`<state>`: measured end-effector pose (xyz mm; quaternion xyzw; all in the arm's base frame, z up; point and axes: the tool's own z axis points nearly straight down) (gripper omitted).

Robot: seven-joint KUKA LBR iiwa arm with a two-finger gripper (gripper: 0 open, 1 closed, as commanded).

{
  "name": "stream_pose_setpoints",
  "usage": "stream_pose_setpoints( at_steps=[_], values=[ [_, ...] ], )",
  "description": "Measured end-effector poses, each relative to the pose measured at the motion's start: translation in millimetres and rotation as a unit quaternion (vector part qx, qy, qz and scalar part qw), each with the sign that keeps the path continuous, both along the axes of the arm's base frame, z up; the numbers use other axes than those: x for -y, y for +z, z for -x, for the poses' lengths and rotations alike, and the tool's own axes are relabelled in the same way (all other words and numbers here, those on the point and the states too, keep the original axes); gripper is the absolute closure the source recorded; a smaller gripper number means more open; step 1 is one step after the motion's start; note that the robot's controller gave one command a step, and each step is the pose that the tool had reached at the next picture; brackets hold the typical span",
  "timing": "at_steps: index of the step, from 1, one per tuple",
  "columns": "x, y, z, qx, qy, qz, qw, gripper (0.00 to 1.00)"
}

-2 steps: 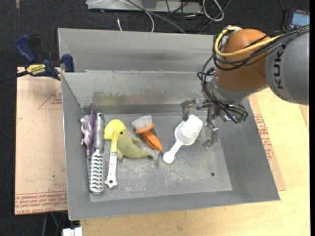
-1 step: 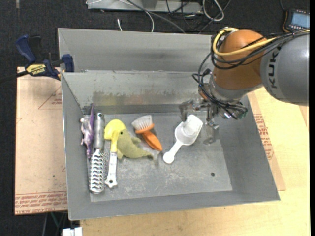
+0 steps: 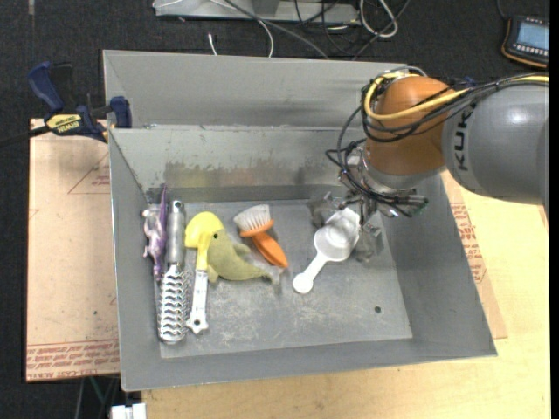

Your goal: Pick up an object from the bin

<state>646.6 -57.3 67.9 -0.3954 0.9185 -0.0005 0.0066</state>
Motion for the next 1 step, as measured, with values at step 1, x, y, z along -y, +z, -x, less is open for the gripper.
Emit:
stream_pose_setpoints(
  at_steps=[1],
  values=[
    [2.5,4.1,-0.1,-0.0004,0.068,0.0,0.9977,1.0]
  ],
)
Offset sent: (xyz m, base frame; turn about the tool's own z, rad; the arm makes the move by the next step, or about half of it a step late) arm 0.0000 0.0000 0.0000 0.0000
